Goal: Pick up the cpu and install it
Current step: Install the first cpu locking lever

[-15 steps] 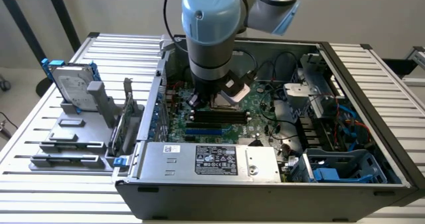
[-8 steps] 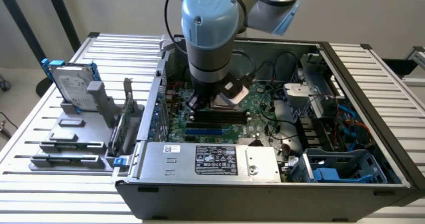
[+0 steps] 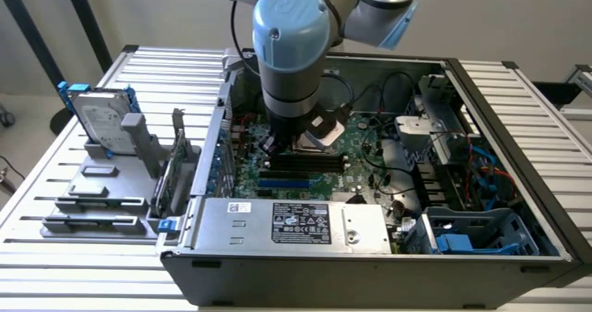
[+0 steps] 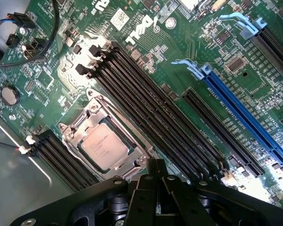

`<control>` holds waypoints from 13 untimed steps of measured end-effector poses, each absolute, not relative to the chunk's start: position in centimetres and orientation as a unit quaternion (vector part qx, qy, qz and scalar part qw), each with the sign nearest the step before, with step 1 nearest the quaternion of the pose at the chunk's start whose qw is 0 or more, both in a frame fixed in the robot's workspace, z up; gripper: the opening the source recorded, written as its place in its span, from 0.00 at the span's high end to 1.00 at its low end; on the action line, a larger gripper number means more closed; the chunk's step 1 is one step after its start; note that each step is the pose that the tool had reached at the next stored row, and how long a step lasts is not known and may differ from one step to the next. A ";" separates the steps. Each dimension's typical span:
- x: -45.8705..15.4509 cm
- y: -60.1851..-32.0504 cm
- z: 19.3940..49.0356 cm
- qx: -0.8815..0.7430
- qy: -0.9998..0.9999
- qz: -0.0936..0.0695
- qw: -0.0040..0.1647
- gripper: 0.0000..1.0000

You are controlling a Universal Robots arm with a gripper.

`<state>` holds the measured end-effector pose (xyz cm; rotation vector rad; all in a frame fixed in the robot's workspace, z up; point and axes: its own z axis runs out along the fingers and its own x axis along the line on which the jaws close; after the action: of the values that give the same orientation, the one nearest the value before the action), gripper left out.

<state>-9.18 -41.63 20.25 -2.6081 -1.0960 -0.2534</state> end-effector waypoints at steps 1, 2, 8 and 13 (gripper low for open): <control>-9.2 -41.6 20.2 -0.908 -0.382 -0.088 0.150 0.89; -9.2 -41.5 20.1 -0.908 -0.382 -0.088 0.149 0.89; -9.4 -41.3 19.9 -0.907 -0.384 -0.088 0.149 0.89; -9.5 -41.3 19.8 -0.907 -0.384 -0.087 0.149 0.89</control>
<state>-9.51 -41.29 19.80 -2.6074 -1.1042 -0.2514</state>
